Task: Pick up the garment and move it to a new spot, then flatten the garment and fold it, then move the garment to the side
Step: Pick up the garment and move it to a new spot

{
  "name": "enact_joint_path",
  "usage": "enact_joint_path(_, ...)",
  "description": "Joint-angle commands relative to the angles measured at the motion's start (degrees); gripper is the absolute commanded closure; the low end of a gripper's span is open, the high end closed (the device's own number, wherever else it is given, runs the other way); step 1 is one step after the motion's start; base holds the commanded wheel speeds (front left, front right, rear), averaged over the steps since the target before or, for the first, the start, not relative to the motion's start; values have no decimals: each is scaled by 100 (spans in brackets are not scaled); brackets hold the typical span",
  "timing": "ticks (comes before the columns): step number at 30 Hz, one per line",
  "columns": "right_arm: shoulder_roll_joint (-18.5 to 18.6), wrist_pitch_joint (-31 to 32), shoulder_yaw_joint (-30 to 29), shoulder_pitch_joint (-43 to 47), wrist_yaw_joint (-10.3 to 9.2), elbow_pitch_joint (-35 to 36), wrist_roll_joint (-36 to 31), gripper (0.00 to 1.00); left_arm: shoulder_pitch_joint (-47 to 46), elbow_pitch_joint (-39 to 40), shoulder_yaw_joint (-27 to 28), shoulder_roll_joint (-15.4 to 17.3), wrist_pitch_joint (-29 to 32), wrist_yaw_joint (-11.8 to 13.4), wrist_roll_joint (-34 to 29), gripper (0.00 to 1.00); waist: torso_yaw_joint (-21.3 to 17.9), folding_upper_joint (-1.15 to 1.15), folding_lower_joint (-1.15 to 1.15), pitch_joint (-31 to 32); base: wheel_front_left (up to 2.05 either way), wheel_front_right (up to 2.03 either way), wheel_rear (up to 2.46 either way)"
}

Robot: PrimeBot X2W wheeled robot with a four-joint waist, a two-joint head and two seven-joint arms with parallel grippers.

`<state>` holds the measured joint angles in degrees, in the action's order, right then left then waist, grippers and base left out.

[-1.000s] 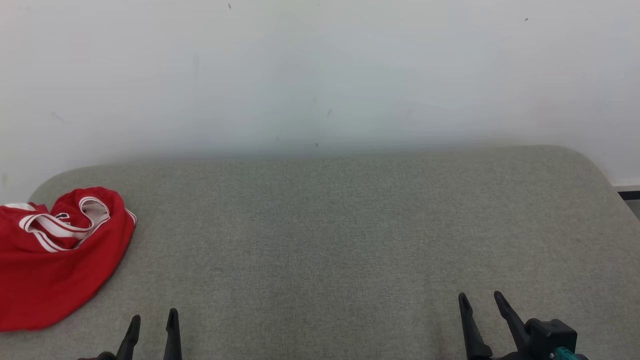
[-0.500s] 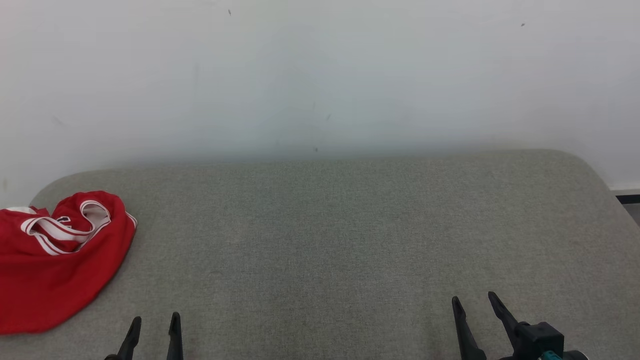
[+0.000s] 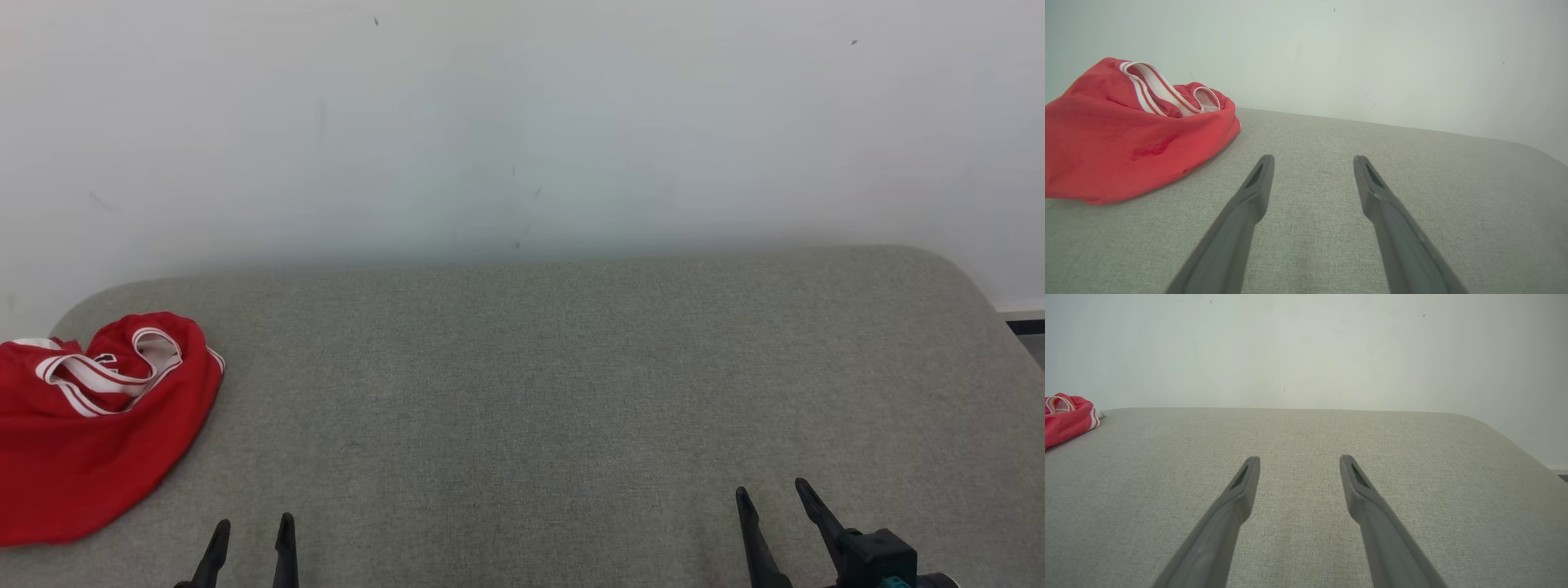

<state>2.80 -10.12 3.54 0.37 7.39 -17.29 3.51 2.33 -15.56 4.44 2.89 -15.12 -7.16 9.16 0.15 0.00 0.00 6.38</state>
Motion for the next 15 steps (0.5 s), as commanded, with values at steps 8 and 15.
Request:
enact_joint_path(8,16,-49,-41,116,19,31,11,0,25,-16,-35,2,-6,-19,-49,0,192,0,0,52,0,0,0)
enact_joint_path(15,15,-73,-27,175,19,18,4,0,166,26,-23,3,-6,-19,-133,0,578,0,0,116,0,0,0)
